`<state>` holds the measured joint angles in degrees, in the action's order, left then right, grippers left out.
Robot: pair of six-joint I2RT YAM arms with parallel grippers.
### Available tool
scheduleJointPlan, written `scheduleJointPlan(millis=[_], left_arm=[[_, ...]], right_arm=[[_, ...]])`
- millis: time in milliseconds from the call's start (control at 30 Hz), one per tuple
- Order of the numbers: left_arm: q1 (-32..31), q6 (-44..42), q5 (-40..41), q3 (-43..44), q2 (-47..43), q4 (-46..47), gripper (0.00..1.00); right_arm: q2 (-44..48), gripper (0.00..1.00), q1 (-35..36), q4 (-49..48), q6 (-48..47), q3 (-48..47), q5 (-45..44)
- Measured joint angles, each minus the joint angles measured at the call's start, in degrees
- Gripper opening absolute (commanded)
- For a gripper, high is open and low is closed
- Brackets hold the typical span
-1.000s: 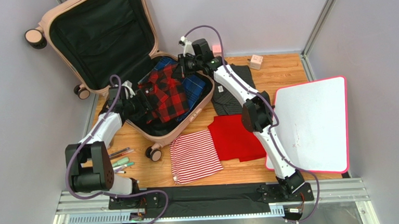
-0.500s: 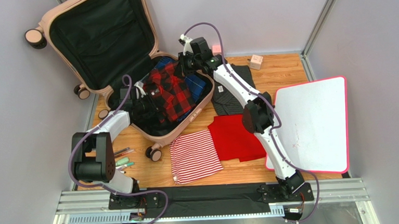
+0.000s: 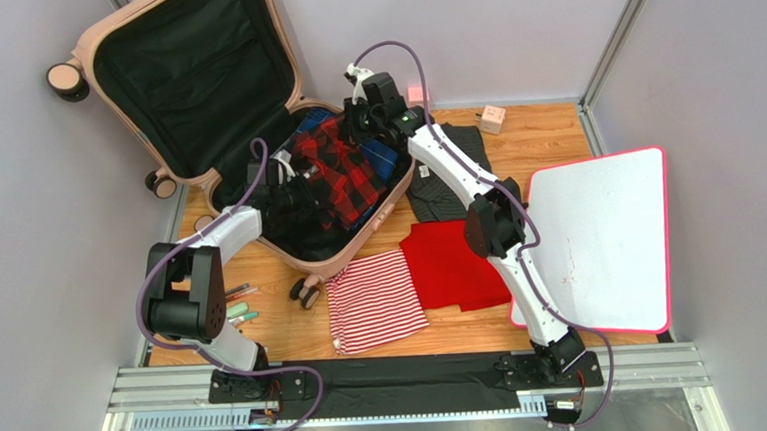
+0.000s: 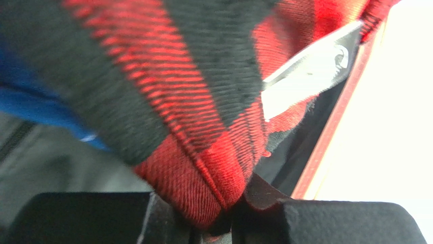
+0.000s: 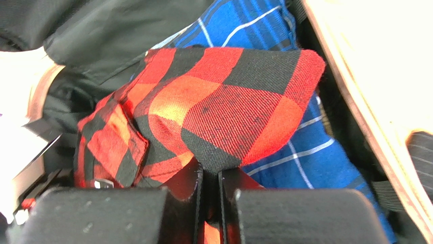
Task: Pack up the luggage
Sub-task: Place the clothes in the luggage.
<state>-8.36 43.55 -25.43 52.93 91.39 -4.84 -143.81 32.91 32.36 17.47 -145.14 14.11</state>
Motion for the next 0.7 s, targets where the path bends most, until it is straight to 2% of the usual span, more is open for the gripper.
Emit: scheduleJointPlan(millis=[433, 567, 667, 700], left_arm=[[-1.7, 2.8, 0.5, 3.0, 1.1, -0.1, 0.14], [-1.9, 3.7, 0.4, 4.4, 2.9, 0.0, 0.18], [-2.4, 3.7, 0.2, 6.5, 4.9, -0.3, 0.39], [-2.6, 3.7, 0.0, 7.4, 5.6, -0.5, 0.54]], right_arm=[[0.9, 0.07, 2.8, -3.1, -5.9, -0.1, -7.6], [0.9, 0.08, 3.3, -4.0, -7.8, -0.1, -9.5], [0.9, 0.07, 3.5, -4.4, -9.3, -0.1, -11.1], [0.9, 0.08, 3.5, -4.4, -9.8, -0.2, -11.9]])
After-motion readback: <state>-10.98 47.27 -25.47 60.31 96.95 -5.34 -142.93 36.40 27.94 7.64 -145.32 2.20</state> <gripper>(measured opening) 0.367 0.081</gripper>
